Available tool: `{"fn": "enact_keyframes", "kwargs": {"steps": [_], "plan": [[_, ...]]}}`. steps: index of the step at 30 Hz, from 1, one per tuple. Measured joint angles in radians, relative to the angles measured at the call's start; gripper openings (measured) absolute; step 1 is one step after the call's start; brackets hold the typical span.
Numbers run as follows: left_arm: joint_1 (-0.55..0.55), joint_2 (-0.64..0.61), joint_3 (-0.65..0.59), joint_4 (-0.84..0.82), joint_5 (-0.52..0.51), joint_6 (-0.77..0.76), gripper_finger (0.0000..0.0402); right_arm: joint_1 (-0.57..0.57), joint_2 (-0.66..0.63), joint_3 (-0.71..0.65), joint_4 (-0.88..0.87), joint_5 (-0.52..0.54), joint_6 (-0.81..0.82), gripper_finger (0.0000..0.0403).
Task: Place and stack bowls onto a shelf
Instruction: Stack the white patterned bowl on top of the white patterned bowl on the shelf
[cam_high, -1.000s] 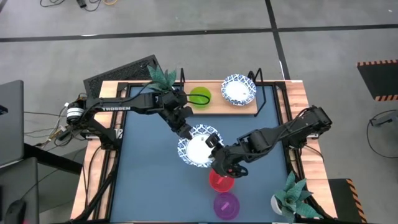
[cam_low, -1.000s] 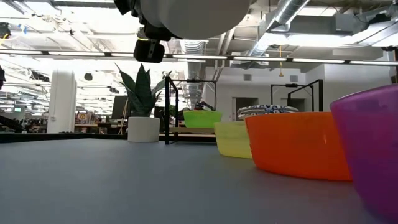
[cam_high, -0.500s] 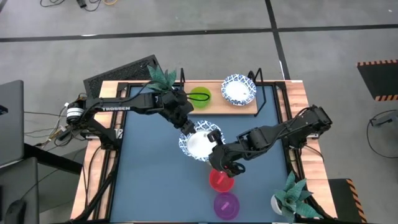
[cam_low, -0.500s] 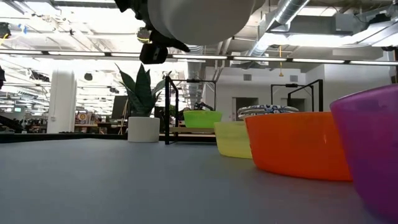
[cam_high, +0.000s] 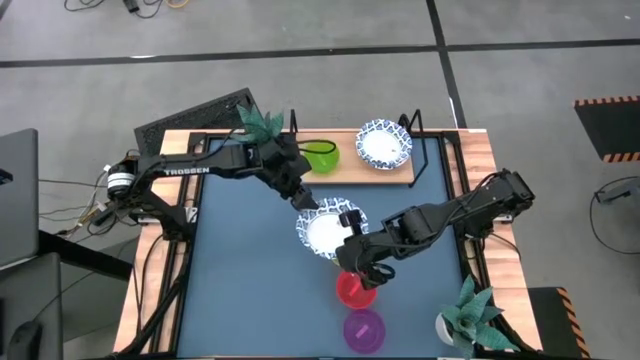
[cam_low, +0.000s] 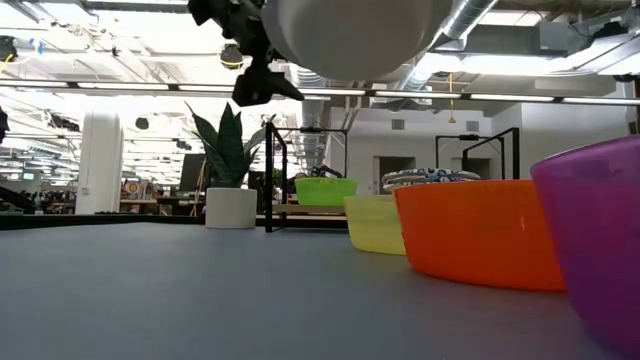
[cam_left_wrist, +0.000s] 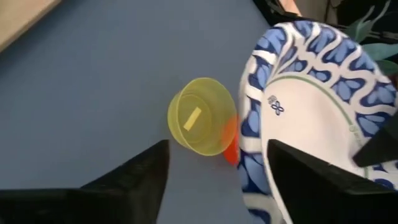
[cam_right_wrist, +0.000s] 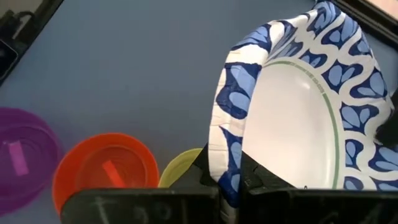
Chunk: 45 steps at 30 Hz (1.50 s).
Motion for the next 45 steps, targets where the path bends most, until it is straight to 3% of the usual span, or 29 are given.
{"fn": "enact_keyframes", "kwargs": {"steps": [6,11,16,20,23,27,35,45], "plan": [[0.058,0.000,0.000,0.001,0.088,0.017,0.0298,0.000,0.000,0.000,-0.015,0.000,0.091,0.0020],[0.120,0.000,0.000,-0.004,0.137,0.063,0.0300,0.000,0.000,0.000,-0.015,0.004,0.163,0.0020],[0.202,-0.010,-0.001,-0.002,0.267,0.071,0.0300,-0.002,0.000,0.000,-0.016,0.015,0.207,0.0020],[0.253,-0.066,0.017,-0.006,0.365,0.094,0.0300,-0.015,0.000,0.000,-0.029,0.058,0.221,0.0020],[0.292,-0.132,0.051,-0.005,0.383,0.114,0.0300,-0.035,-0.008,0.000,-0.033,0.062,0.218,0.0020],[0.334,-0.243,0.094,0.001,0.315,0.147,0.0300,-0.099,-0.021,0.002,-0.033,0.071,0.184,0.0020],[0.344,-0.472,0.105,-0.026,0.035,0.242,0.0300,-0.329,-0.046,0.002,-0.006,0.085,0.132,0.0021],[0.344,-0.624,0.104,-0.212,-0.162,0.335,0.0300,-0.637,-0.044,-0.034,0.019,0.086,0.116,0.0022]]}}
